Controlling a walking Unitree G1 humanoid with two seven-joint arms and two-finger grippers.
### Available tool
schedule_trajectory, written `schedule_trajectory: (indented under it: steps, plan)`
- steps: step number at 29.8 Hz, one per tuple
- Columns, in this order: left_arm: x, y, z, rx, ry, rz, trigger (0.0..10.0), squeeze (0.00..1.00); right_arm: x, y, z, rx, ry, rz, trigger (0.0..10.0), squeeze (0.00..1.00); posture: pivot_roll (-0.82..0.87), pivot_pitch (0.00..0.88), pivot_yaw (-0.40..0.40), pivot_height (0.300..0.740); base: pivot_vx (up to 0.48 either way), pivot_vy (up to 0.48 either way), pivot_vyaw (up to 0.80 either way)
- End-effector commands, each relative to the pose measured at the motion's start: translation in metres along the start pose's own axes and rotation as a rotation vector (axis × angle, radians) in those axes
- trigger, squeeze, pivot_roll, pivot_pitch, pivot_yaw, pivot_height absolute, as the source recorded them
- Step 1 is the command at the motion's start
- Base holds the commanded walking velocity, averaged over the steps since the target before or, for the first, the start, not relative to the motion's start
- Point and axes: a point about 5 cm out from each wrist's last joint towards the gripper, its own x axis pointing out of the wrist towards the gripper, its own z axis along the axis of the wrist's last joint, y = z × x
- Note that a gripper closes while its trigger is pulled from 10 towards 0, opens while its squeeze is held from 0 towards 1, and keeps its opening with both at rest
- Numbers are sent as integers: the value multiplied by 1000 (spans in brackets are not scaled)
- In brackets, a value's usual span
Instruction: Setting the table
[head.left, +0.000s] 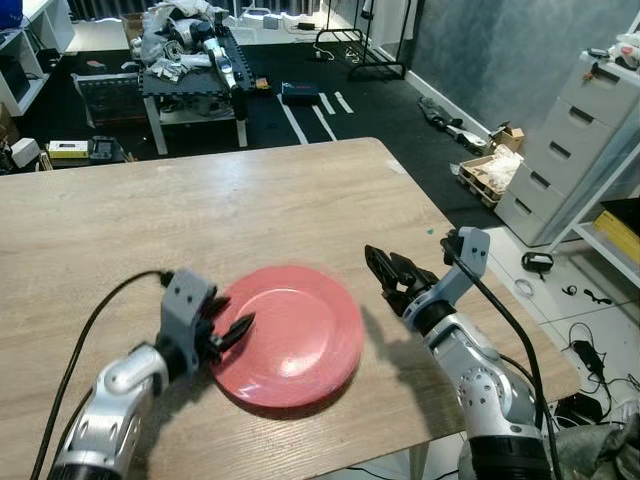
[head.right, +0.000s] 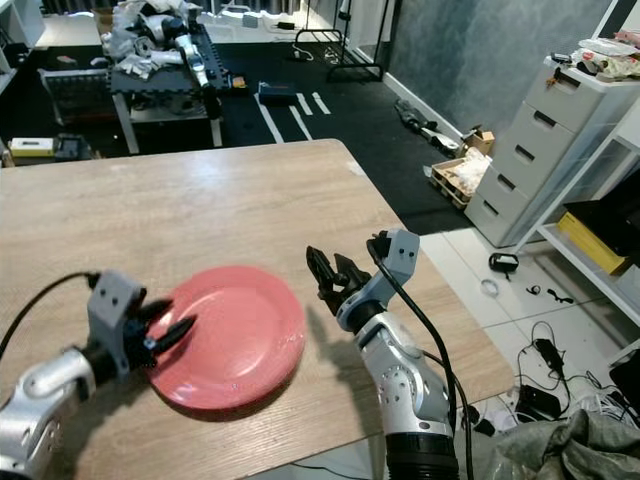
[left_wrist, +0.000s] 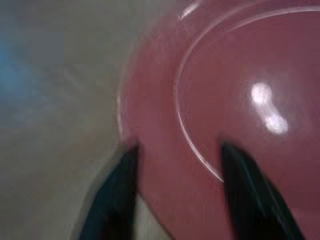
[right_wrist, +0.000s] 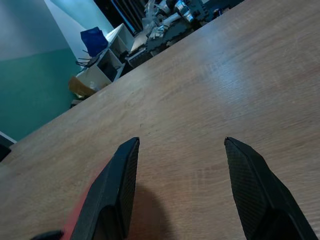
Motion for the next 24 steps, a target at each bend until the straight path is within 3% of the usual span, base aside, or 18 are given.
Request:
schedule_trajectory:
  steps: [1, 6, 10, 16, 21, 24]
  plan:
    - [-9, -1, -29, -69, 119, 9, 10000, 0, -2, 0, -2, 0, 8, 0, 10000, 0, -44, 23, 29, 740, 0, 0, 0]
    - [-11, -1, -31, -80, 123, 12, 10000, 0, 0, 2, 0, 6, 9, 11, 10000, 0, -38, 25, 25, 740, 0, 0, 0]
    - [-9, -1, -29, -74, 121, 13, 10000, 0, 1, 10, -2, 122, 34, 76, 10000, 0, -38, 24, 24, 740, 0, 0, 0]
    - [-8, -2, -27, -80, 115, 1, 10000, 0, -10, 13, -31, 112, 231, 154, 10000, 0, -41, 22, 20, 740, 0, 0, 0]
    - [-8, -2, -27, -80, 113, -2, 10000, 0, -14, 17, -39, 121, 280, 195, 10000, 0, -39, 21, 18, 740, 0, 0, 0]
    - [-7, -2, -27, -77, 110, -2, 10000, 0, -16, 29, -51, 133, 363, 257, 10000, 0, -37, 15, 15, 740, 0, 0, 0]
